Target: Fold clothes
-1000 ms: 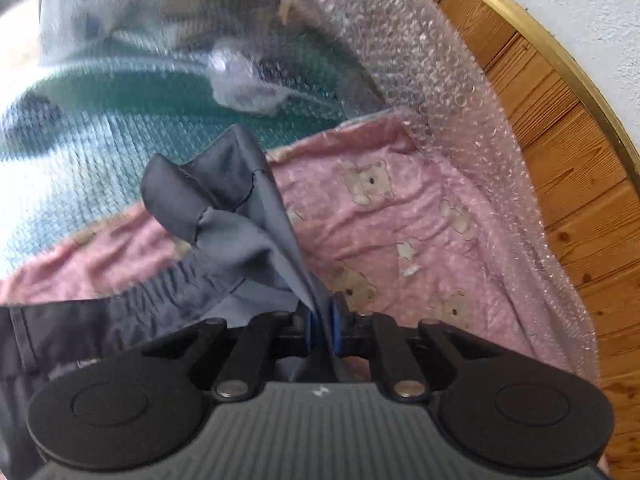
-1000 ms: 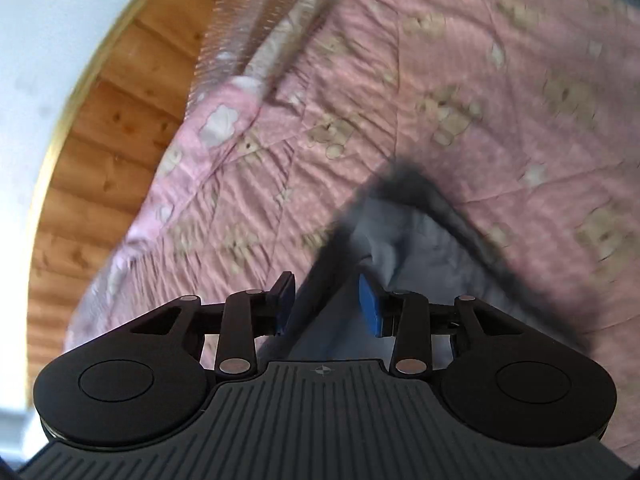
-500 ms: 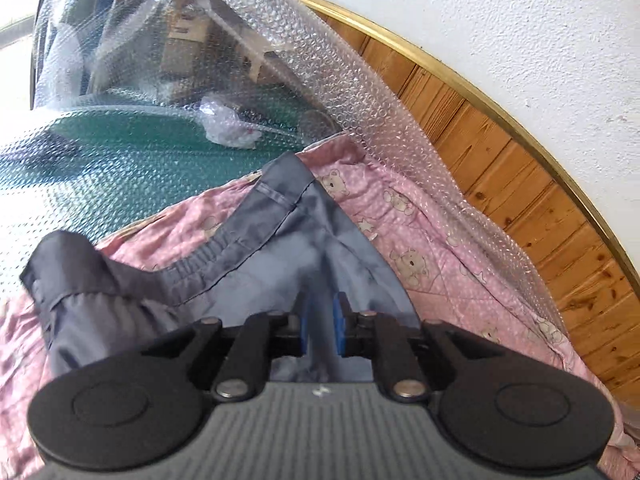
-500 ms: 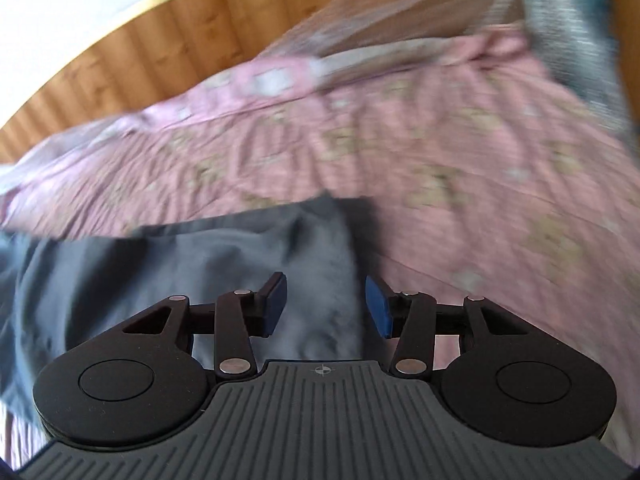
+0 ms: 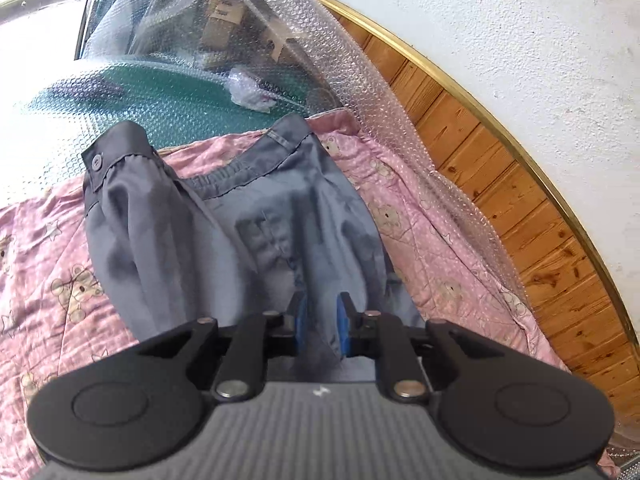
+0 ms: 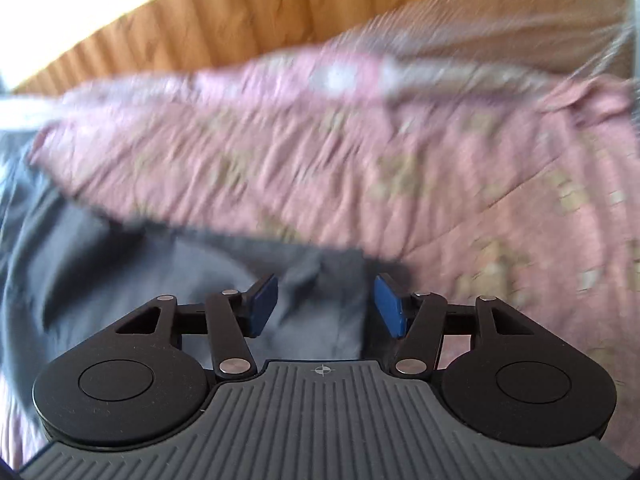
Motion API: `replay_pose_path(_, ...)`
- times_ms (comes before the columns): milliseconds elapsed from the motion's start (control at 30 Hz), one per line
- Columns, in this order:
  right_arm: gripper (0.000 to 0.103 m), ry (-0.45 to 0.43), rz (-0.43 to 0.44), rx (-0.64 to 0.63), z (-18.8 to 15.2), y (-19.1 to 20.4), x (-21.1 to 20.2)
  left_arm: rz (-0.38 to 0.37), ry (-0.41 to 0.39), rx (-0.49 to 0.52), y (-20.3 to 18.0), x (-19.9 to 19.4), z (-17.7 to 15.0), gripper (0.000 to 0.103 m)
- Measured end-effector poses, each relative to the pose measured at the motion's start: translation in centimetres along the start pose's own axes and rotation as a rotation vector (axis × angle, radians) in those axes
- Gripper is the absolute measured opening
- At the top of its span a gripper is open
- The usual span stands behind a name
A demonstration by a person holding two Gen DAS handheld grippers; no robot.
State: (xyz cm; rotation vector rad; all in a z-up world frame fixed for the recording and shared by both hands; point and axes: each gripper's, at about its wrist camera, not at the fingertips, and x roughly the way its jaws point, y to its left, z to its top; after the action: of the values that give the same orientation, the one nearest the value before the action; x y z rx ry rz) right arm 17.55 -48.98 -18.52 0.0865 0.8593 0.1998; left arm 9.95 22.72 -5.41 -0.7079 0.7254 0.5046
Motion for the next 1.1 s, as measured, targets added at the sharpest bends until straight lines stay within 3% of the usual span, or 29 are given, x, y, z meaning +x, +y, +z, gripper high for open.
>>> replay_pose_path(33, 0.003, -0.008, -0.002, 0.009, 0.1, -0.2, -0.1, 0.000, 0.000, -0.003, -0.1, -0.1, -0.3, 0.015)
replay_pose_path(233, 0.000, -0.053, -0.024, 0.069, 0.8, -1.7, -0.3, -0.003, -0.014, -0.013, -0.7, -0.8, -1.0, 0.015)
replay_pose_path(367, 0.000, 0.001, -0.006, 0.151, 0.0, -3.7, 1.9, 0.013, 0.007, -0.018, -0.5, -0.2, -1.6, 0.015)
replay_pose_path(467, 0.011, 0.021, 0.037, 0.192, -0.5, -4.4, 2.3, 0.038, 0.024, 0.000, -0.1, 0.0, -2.2, 0.015)
replay_pose_path(500, 0.021, -0.002, 0.016, 0.222, -0.6, -4.8, 1.4, 0.049, 0.028, 0.004, 0.3, -0.1, -2.4, 0.016)
replay_pose_path(533, 0.038, -0.026, -0.005, 0.251, -0.6, -5.2, 0.5, 0.059, 0.030, 0.003, 0.8, -0.2, -2.5, 0.019)
replay_pose_path(567, 0.042, -0.054, -0.034, 0.272, -0.7, -5.4, -0.6, 0.069, 0.029, -0.006, 1.5, -0.3, -2.5, 0.021)
replay_pose_path(633, 0.042, -0.111, -0.082, 0.261, -1.6, -4.8, -3.3, 0.087, 0.019, -0.039, 3.2, -0.4, -2.3, 0.027)
replay_pose_path(733, 0.041, -0.123, -0.026, 0.196, -3.3, -1.8, -6.6, 0.114, 0.004, -0.089, 5.9, -0.6, -2.0, 0.030)
replay_pose_path(867, 0.040, 0.004, 0.047, 0.064, -6.2, 2.6, -6.6, 0.124, -0.030, -0.161, 9.6, -0.5, -0.9, 0.030)
replay_pose_path(900, 0.038, 0.051, -0.014, 0.056, -7.0, 2.9, -5.8, 0.111, -0.043, -0.175, 10.5, -0.3, -0.3, 0.030)
replay_pose_path(933, 0.028, 0.090, -0.114, 0.061, -7.8, 2.7, -5.2, 0.096, -0.053, -0.185, 11.3, -0.1, 0.4, 0.030)
replay_pose_path(967, 0.027, 0.115, -0.206, 0.076, -8.2, 2.6, -5.0, 0.079, -0.060, -0.190, 12.3, 0.2, 1.2, 0.030)
replay_pose_path(1033, 0.034, 0.108, -0.338, 0.128, -7.6, 3.0, -6.5, 0.043, -0.071, -0.190, 14.2, 0.7, 2.6, 0.031)
replay_pose_path(1100, 0.034, 0.058, -0.383, 0.127, -5.9, 5.3, -8.5, 0.006, -0.082, -0.190, 16.1, 1.2, 4.1, 0.036)
